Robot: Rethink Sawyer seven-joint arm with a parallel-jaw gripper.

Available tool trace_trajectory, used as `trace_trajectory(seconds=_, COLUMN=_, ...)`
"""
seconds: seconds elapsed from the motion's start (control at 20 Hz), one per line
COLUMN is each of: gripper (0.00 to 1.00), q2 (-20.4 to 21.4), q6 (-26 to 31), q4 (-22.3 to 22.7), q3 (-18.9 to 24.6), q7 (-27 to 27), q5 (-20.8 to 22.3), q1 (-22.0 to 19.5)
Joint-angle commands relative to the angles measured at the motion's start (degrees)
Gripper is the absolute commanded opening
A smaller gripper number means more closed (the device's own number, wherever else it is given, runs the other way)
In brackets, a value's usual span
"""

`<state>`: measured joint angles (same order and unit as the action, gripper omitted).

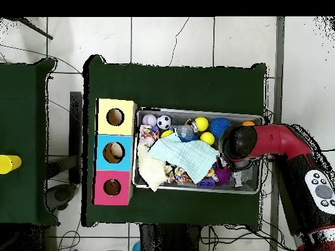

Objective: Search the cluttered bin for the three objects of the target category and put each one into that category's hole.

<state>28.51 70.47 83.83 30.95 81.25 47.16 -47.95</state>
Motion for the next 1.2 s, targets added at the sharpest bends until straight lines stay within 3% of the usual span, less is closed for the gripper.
trace_trajectory(seconds=0.05, gripper=1.00, q2=-2.1, q6=-5.7, q4=0.3, q3=0.9, q7=-13.4, q5=4.3, q1=0.6)
trace_trajectory(seconds=0.55, gripper=1.00, q2=-6.8, q6=-9.2, q4=-2.8, q3=0.1, q7=-12.8, q5=7.7, q1=1.1)
trace_trajectory(seconds=1.2, gripper=1.00, q2=-8.3, q6=-6.4, q4=-5.6, q3=-1.3, q7=-13.5, q5=10.8, q1=2.1)
